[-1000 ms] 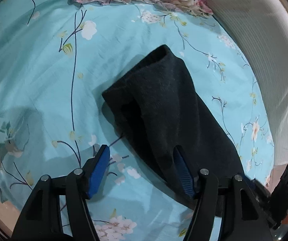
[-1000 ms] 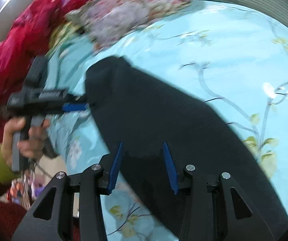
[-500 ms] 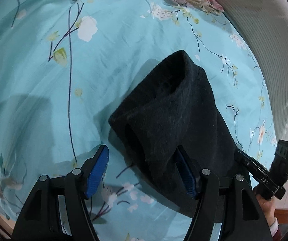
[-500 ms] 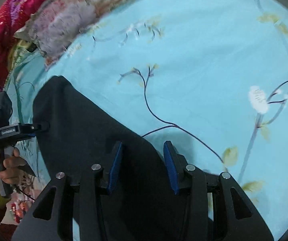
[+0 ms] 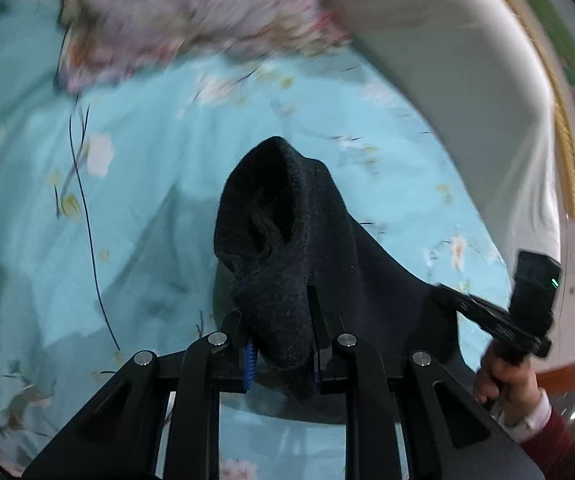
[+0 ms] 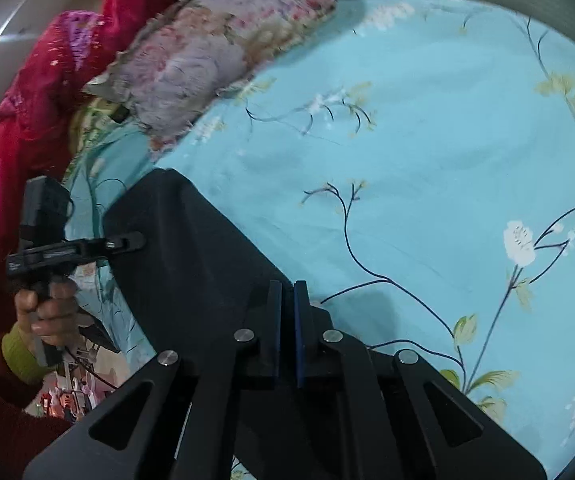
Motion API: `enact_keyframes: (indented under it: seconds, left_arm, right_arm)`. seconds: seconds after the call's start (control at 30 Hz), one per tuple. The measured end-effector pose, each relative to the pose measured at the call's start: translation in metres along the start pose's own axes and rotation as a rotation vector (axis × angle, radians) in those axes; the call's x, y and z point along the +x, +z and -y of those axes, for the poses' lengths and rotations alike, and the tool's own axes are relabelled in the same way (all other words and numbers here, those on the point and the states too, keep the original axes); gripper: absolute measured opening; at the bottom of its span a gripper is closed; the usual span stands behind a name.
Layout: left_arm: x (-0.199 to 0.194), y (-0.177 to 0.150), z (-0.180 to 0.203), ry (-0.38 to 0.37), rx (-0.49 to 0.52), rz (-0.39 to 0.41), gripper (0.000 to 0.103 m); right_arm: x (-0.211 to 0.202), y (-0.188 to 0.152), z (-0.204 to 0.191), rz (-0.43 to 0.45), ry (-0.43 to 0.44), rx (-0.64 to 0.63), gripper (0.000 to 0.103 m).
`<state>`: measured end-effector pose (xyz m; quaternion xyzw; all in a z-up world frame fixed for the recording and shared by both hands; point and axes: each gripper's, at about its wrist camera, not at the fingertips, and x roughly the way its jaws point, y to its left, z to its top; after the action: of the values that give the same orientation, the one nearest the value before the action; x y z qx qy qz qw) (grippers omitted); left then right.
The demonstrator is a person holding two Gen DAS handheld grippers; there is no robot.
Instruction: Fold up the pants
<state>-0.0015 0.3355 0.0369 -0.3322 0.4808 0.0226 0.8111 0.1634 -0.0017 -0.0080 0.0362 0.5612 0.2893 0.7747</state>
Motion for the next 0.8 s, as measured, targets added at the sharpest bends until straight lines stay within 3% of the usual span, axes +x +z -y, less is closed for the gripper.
enact_keyframes:
  seconds: [0.1, 0.2, 0.4, 0.57, 0.7, 0.8]
  left_arm:
    - [-0.005, 0.001, 0.006, 0.0, 0.044, 0.023, 0.019]
    - [0.009, 0.007, 0.006, 0.048, 0.073, 0.022, 0.019]
    - [0.047, 0.012, 0.014, 0.245, 0.287, 0.06, 0.019]
    - [0.078, 0.005, 0.005, 0.353, 0.379, 0.046, 0.022]
    - [0.089, -0.002, 0.003, 0.42, 0.45, 0.054, 0.03]
    - [0.081, 0.002, 0.007, 0.463, 0.47, 0.058, 0.043]
  right_arm:
    - [0.003, 0.003, 0.004, 0.019, -0.035, -0.003, 0.006]
    - [0.019, 0.007, 0.015, 0.036, -0.078, 0.026, 0.006]
    - [0.043, 0.01, 0.02, 0.045, -0.194, 0.004, 0.005]
    - [0.054, 0.006, 0.023, 0.034, -0.25, -0.022, 0.005]
    - [0.057, 0.002, 0.024, 0.054, -0.29, -0.029, 0.006]
    - [0.05, 0.001, 0.028, 0.075, -0.361, 0.007, 0.007]
